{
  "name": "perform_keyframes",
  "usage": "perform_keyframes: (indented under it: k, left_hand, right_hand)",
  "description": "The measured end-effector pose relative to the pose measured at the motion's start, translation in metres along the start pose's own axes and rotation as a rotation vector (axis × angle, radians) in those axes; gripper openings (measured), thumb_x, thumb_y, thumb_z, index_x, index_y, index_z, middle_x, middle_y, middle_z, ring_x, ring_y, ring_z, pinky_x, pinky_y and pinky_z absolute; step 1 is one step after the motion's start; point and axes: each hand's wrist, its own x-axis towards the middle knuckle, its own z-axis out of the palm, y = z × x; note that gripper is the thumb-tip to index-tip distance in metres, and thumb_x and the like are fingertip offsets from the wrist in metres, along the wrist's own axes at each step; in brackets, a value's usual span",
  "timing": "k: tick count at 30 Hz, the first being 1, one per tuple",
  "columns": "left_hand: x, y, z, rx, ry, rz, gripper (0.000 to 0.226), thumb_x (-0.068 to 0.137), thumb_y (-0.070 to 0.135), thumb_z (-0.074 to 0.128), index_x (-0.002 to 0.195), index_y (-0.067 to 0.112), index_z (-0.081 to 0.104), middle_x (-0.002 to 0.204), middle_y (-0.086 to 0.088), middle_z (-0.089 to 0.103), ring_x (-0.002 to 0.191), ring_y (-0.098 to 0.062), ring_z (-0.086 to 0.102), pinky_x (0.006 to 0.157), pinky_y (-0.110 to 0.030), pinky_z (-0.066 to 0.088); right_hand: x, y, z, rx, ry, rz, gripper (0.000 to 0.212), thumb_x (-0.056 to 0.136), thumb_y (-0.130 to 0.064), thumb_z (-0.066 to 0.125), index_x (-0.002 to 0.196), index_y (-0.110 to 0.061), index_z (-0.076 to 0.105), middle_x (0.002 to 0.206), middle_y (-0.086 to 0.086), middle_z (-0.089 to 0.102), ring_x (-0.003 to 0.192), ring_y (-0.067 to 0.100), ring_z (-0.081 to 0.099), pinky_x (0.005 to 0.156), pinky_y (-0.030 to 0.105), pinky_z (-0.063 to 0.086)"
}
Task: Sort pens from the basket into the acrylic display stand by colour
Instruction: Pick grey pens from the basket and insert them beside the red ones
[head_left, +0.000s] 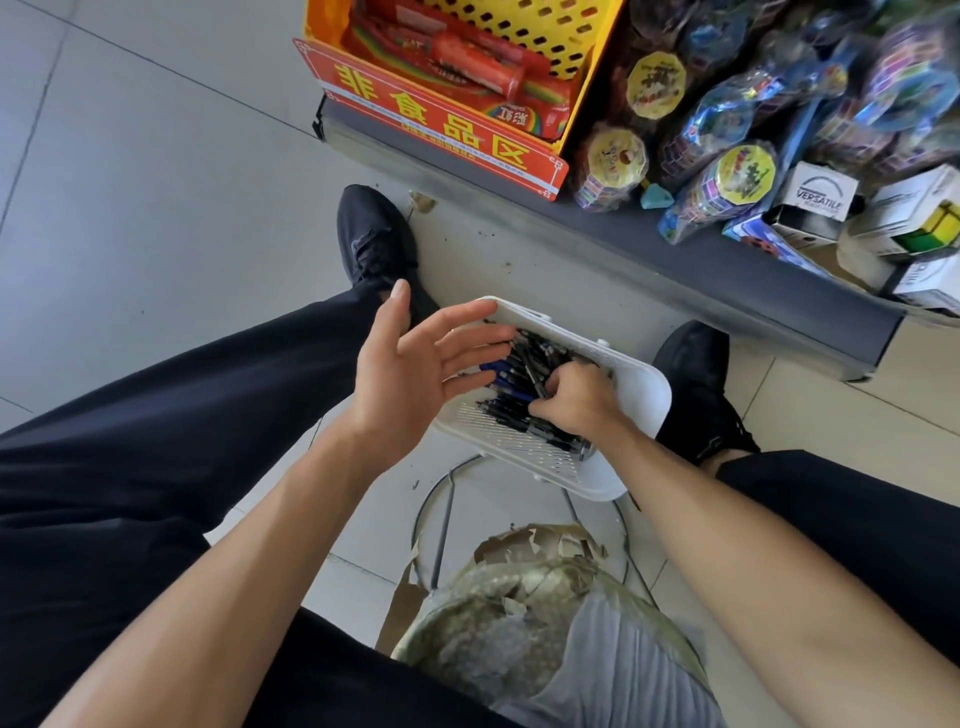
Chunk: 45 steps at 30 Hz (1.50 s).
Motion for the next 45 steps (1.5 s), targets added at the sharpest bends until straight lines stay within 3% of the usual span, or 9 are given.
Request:
perform_keyframes:
  k: [8,11,14,17,22,27,34,38,45]
  left_hand:
    - [0.0,-0.002,0.013,0.329,0.305,0.119,0.025,0.093,0.03,0.069,0.111,0.014,0.07,0.1,0.0,0.073,0.092,-0.013,0.067,0.085,-0.031,0.05]
    - [-0.002,-0.006,0.019,0.408,0.317,0.102,0.035,0.087,0.028,0.077,0.119,0.018,0.066,0.109,0.002,0.073,0.096,-0.006,0.069,0.083,-0.023,0.051]
    - [-0.001,-0.01,0.025,0.456,0.258,0.133,0.029,0.094,0.025,0.07,0.121,0.015,0.069,0.111,0.003,0.075,0.095,0.001,0.07,0.08,-0.012,0.054]
    - [-0.001,-0.01,0.031,0.406,0.245,0.182,0.026,0.106,0.017,0.05,0.12,0.01,0.071,0.113,-0.002,0.076,0.108,-0.009,0.07,0.095,-0.023,0.054]
    - [-0.005,-0.004,0.036,0.259,0.26,0.178,0.032,0.11,0.019,0.039,0.116,0.005,0.067,0.097,-0.012,0.076,0.087,-0.021,0.076,0.075,-0.029,0.061]
    - [-0.004,-0.002,0.033,0.364,0.323,0.14,0.025,0.108,0.019,0.045,0.109,0.008,0.068,0.077,-0.005,0.071,0.05,-0.012,0.056,0.051,-0.022,0.049]
    - [0.0,0.0,0.022,0.34,0.312,0.059,0.021,0.104,0.019,0.053,0.101,0.005,0.069,0.056,0.002,0.036,0.043,-0.008,0.028,0.044,-0.022,0.025]
    - [0.001,-0.001,0.017,0.335,0.277,0.02,0.023,0.105,0.022,0.051,0.101,0.007,0.067,0.057,0.001,0.03,0.044,-0.01,0.025,0.044,-0.024,0.021]
    - [0.003,-0.001,0.015,0.382,0.243,-0.089,0.023,0.105,0.023,0.051,0.107,0.005,0.066,0.058,0.004,0.029,0.045,-0.009,0.023,0.043,-0.022,0.019]
  right_hand:
    - [-0.06,0.0,-0.024,0.592,-0.128,-0.166,0.015,0.078,-0.018,0.078,0.09,-0.026,0.074,0.074,-0.003,0.075,0.069,0.012,0.07,0.081,0.044,0.061]
    - [-0.084,-0.02,-0.035,0.743,-0.186,-0.334,0.018,0.076,-0.018,0.078,0.089,-0.029,0.075,0.078,-0.001,0.075,0.075,0.016,0.069,0.084,0.043,0.057]
    - [-0.099,-0.043,-0.04,0.803,-0.215,-0.437,0.022,0.078,-0.011,0.078,0.088,-0.03,0.074,0.079,0.001,0.073,0.077,0.016,0.066,0.079,0.036,0.054]
    - [-0.106,-0.058,-0.041,0.809,-0.252,-0.498,0.026,0.081,-0.006,0.075,0.09,-0.03,0.073,0.079,0.0,0.073,0.077,0.015,0.065,0.077,0.033,0.053]
    - [-0.101,-0.048,-0.029,0.859,-0.264,-0.426,0.019,0.091,-0.006,0.069,0.099,-0.023,0.072,0.088,-0.004,0.074,0.084,0.012,0.067,0.078,0.026,0.055]
    - [-0.077,-0.009,-0.004,0.621,-0.146,-0.189,0.015,0.094,-0.017,0.062,0.104,-0.023,0.07,0.091,-0.005,0.073,0.084,0.006,0.067,0.078,0.022,0.05]
    - [-0.04,0.019,0.02,0.243,0.201,-0.147,0.03,0.095,0.0,0.058,0.124,-0.005,0.064,0.116,0.008,0.068,0.103,0.018,0.064,0.09,0.025,0.051]
    - [-0.013,0.01,0.016,0.016,0.201,-0.298,0.043,0.096,0.003,0.053,0.137,-0.005,0.057,0.136,0.012,0.058,0.126,0.029,0.054,0.11,0.042,0.044]
    - [0.025,-0.022,0.005,-0.399,0.039,-0.193,0.03,0.093,-0.004,0.06,0.122,-0.009,0.065,0.119,0.014,0.068,0.109,0.034,0.067,0.092,0.044,0.057]
